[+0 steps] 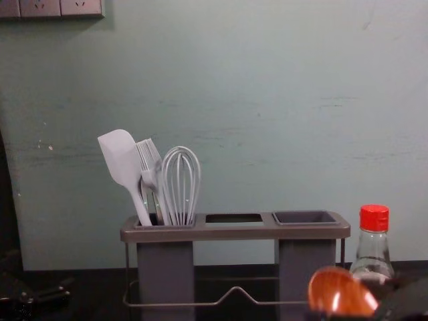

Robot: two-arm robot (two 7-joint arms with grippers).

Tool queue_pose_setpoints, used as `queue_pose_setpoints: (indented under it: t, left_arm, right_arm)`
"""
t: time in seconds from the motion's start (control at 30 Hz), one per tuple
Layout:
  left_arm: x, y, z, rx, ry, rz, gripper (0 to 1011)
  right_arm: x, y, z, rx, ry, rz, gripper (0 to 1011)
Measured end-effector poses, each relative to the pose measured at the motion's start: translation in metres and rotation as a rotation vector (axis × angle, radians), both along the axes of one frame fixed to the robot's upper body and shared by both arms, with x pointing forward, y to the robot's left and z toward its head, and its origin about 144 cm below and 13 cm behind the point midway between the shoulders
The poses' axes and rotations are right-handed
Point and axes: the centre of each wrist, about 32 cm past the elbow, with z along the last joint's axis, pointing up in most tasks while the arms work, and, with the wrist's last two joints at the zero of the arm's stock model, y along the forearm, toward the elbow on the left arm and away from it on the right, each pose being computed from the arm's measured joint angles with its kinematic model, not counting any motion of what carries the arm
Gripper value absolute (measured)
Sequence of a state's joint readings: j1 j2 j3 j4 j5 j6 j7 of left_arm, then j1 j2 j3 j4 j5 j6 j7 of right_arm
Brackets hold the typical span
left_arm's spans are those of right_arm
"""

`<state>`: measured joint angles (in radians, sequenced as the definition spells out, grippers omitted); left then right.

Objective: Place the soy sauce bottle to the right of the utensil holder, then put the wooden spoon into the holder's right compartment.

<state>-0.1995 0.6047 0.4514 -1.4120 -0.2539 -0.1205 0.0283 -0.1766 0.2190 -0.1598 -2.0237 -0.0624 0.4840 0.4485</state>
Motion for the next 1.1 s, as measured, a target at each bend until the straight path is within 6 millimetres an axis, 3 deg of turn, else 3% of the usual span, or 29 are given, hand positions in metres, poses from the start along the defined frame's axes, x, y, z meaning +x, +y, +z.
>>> queue_pose_setpoints:
  t: [0.33, 0.67, 1.1]
  left_arm:
    - [0.000, 0.000, 0.000, 0.000, 0.000, 0.000, 1005]
    - [0.000, 0.000, 0.000, 0.000, 0.000, 0.000, 1005]
    - [0.000, 0.000, 0.000, 0.000, 0.000, 0.000, 1005]
  right_arm:
    - [-0.008, -0.020, -0.018, 0.110, -0.263, -0.021, 838]
    - [-0.005, -0.026, -0.032, 0.198, -0.467, -0.023, 839]
    - [0.001, -0.025, -0.042, 0.254, -0.538, -0.034, 839]
